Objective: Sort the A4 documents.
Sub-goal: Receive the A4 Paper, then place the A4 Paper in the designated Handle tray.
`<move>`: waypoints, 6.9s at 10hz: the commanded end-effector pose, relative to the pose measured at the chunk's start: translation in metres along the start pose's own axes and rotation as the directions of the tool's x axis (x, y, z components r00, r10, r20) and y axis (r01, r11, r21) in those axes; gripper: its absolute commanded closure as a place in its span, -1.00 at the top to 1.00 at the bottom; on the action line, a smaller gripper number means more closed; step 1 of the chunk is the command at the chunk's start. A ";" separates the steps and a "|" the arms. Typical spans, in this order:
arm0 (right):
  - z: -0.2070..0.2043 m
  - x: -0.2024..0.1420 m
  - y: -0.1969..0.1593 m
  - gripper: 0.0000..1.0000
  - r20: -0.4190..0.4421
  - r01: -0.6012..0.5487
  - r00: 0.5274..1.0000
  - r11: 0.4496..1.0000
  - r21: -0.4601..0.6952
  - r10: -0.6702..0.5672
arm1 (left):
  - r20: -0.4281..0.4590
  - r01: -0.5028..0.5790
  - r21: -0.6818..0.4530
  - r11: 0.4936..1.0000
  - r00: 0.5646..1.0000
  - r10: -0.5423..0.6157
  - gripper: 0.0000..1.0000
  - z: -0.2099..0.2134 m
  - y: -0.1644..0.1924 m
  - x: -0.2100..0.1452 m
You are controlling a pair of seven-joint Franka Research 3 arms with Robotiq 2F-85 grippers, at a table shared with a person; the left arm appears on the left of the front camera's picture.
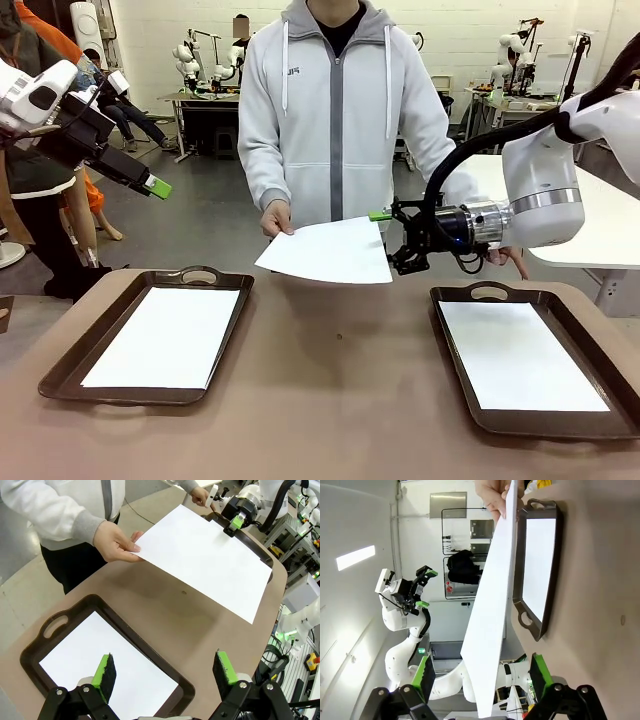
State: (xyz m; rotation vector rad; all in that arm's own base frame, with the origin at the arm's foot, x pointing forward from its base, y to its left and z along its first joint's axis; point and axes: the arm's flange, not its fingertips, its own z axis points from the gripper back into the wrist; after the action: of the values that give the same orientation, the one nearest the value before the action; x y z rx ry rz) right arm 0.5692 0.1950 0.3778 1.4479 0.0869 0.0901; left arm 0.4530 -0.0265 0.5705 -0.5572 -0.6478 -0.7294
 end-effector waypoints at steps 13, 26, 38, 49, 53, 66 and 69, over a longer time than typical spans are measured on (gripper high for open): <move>-0.010 0.015 -0.009 -0.54 -0.012 0.014 1.000 1.000 -0.004 -0.014 | -0.009 0.019 0.000 1.000 1.000 -0.019 1.00 0.001 0.000 -0.001; -0.006 0.008 -0.010 -1.00 -0.008 0.013 1.000 1.000 0.001 -0.013 | -0.009 0.019 0.000 1.000 1.000 -0.019 1.00 0.001 0.000 -0.001; -0.006 0.008 -0.010 -1.00 -0.008 0.013 1.000 1.000 0.001 -0.013 | -0.009 0.019 0.000 1.000 1.000 -0.019 1.00 0.001 0.000 -0.001; 0.153 -0.047 0.017 -0.98 -0.099 0.013 0.994 0.966 -0.256 -0.040 | -0.009 0.019 0.000 1.000 1.000 -0.019 1.00 0.001 0.000 -0.001; 0.212 -0.046 -0.027 -0.98 -0.066 0.079 0.992 0.943 -0.325 -0.106 | -0.009 0.019 0.000 1.000 1.000 -0.019 1.00 0.001 0.000 -0.001; 0.263 -0.057 -0.099 -0.98 0.112 0.196 0.980 0.719 -0.667 -0.163 | -0.009 0.019 0.000 1.000 1.000 -0.019 1.00 0.001 0.000 -0.001; 0.267 -0.061 -0.098 -0.39 0.155 0.216 0.976 0.665 -0.715 -0.151 | -0.009 0.019 0.000 1.000 1.000 -0.019 1.00 0.001 0.000 -0.001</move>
State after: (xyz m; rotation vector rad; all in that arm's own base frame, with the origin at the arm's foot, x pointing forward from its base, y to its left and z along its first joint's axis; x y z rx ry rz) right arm 0.5491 -0.0930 0.3113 0.6790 0.1188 -0.0660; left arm 0.4531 -0.0265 0.5707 -0.5571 -0.6481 -0.7294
